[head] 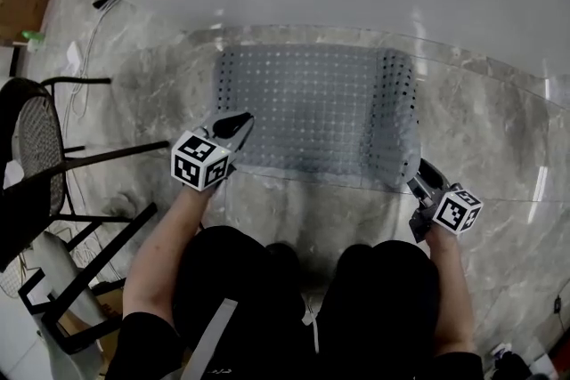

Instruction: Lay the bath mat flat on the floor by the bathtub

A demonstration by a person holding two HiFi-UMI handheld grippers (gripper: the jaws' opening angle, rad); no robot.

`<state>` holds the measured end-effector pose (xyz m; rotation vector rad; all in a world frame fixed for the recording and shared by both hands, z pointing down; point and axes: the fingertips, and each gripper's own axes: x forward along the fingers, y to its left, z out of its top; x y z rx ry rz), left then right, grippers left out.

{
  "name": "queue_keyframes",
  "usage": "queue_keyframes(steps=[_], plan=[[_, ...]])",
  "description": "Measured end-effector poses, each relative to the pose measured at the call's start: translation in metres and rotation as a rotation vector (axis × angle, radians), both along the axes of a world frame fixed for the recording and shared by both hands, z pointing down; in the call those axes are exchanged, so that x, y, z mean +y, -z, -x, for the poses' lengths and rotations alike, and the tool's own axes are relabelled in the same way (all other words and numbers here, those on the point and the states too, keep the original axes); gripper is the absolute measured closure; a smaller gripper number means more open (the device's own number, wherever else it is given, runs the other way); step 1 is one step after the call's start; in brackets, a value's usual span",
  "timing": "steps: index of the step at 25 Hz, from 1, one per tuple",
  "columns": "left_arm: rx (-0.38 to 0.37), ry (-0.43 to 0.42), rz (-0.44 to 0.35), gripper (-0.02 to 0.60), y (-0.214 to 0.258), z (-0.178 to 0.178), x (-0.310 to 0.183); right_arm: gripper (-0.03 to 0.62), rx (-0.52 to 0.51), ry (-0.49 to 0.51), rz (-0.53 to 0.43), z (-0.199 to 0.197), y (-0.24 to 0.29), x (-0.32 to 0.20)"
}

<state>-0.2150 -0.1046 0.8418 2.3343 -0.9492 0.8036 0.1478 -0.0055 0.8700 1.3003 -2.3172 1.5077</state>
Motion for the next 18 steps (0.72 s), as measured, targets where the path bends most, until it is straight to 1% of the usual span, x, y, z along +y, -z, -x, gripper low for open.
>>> queue_keyframes(steps=[2, 4, 6, 7, 8, 10, 13, 14, 16, 18], plan=[[0.008, -0.01, -0.009, 0.549, 0.005, -0.007, -0.006, 0.333, -0.19, -0.089, 0.075, -0.005, -0.009, 0.012], [0.009, -0.024, -0.013, 0.549, 0.008, -0.013, -0.008, 0.33, -0.383, -0.185, 0.096, -0.013, -0.012, 0.014], [0.006, -0.038, -0.011, 0.549, 0.009, -0.017, -0.009, 0.331, -0.571, -0.298, 0.052, -0.029, -0.009, 0.006], [0.002, -0.045, -0.007, 0.549, 0.008, -0.017, -0.008, 0.332, -0.65, -0.339, 0.014, -0.037, -0.004, -0.001], [-0.003, -0.051, -0.002, 0.549, 0.007, -0.017, -0.006, 0.333, -0.708, -0.364, -0.026, -0.043, 0.0, -0.008], [-0.015, -0.054, 0.009, 0.549, 0.005, -0.013, -0.003, 0.332, -0.77, -0.382, -0.098, -0.055, 0.006, -0.024], [-0.021, -0.047, 0.02, 0.549, 0.003, -0.01, -0.001, 0.331, -0.794, -0.41, -0.156, -0.071, 0.011, -0.05], [-0.019, -0.045, 0.022, 0.549, 0.002, -0.01, 0.0, 0.318, -0.789, -0.419, -0.16, -0.075, 0.011, -0.057], [-0.013, -0.046, 0.027, 0.549, 0.001, -0.011, 0.002, 0.318, -0.768, -0.417, -0.144, -0.079, 0.008, -0.069], [-0.006, -0.05, 0.032, 0.549, -0.001, -0.013, 0.004, 0.318, -0.721, -0.372, -0.113, -0.073, 0.001, -0.076]])
